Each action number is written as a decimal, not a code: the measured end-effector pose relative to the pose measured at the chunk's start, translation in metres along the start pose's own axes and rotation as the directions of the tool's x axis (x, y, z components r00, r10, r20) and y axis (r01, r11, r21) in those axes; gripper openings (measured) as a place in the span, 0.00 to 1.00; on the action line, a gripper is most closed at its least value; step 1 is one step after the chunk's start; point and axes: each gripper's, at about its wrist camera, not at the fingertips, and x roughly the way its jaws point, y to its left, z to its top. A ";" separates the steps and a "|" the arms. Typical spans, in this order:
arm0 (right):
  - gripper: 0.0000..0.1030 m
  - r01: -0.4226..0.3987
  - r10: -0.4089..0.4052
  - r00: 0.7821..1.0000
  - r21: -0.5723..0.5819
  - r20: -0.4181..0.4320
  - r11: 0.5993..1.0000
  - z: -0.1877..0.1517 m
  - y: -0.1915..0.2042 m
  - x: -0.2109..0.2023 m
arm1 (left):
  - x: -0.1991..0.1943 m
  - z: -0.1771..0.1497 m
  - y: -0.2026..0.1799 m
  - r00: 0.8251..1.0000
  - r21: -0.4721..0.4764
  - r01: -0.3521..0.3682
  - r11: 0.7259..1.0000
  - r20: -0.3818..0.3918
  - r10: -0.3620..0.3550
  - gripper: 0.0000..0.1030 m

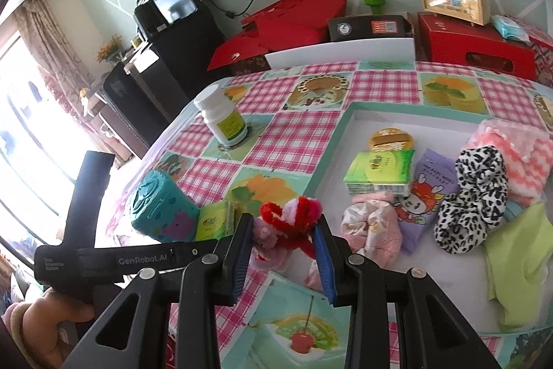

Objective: Organize soft objects
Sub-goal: 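Grasp the green tissue pack with the left gripper while the right holds the red bow, then carry both items over the tray and open both grippers to release them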

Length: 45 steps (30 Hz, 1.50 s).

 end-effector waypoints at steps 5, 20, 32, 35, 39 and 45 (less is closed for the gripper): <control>0.35 0.004 -0.004 1.000 0.006 0.000 1.000 0.000 -0.004 -0.001 | 0.005 0.007 -0.007 0.999 0.021 -0.032 0.999 0.035 0.031 0.70; 0.35 0.006 -0.006 1.000 0.008 0.012 1.000 0.001 -0.007 -0.005 | 0.010 0.011 -0.013 0.998 0.046 -0.040 0.998 0.040 0.038 0.46; 0.35 0.069 -0.073 0.996 0.071 0.050 0.995 0.004 -0.028 -0.018 | -0.037 0.019 -0.069 0.982 0.205 0.103 0.973 0.137 -0.133 0.46; 0.35 0.152 -0.156 0.987 0.096 0.038 0.984 0.004 -0.042 -0.023 | -0.040 0.017 -0.089 0.979 0.268 0.140 0.953 0.108 -0.174 0.46; 0.35 0.206 -0.211 0.977 0.150 0.017 0.967 -0.001 -0.063 -0.032 | -0.033 0.004 -0.120 0.976 0.367 0.161 0.916 0.079 -0.203 0.46; 0.38 0.272 -0.273 0.962 0.197 -0.025 0.942 -0.010 -0.086 -0.038 | -0.009 -0.013 -0.140 0.978 0.420 0.198 0.886 -0.022 -0.208 0.47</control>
